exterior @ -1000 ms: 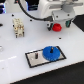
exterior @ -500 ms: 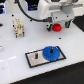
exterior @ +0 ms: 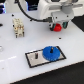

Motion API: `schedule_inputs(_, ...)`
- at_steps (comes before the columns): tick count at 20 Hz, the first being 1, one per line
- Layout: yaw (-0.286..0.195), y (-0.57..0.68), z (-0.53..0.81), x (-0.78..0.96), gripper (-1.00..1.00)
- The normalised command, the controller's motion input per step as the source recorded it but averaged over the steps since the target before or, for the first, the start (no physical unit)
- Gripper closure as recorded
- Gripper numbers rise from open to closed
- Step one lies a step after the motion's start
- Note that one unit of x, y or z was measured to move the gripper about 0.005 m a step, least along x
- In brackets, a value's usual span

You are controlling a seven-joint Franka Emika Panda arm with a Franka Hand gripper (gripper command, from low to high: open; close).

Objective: Insert the blue gear onto the right peg, followed by the red gear

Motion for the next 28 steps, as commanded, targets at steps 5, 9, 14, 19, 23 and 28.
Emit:
schedule_inputs(5, 0.000, 0.00, 0.33, 0.01, 1.00)
schedule_inputs(9, 0.000, 0.00, 0.62, 0.22, 1.00)
schedule_inputs(14, 0.000, -0.02, 0.58, 0.43, 1.00)
schedule_inputs(19, 0.000, -0.17, 0.52, 0.59, 1.00)
schedule_inputs(23, 0.000, -0.23, 0.46, 0.63, 1.00)
schedule_inputs(28, 0.000, -0.30, 0.36, 0.72, 1.00)
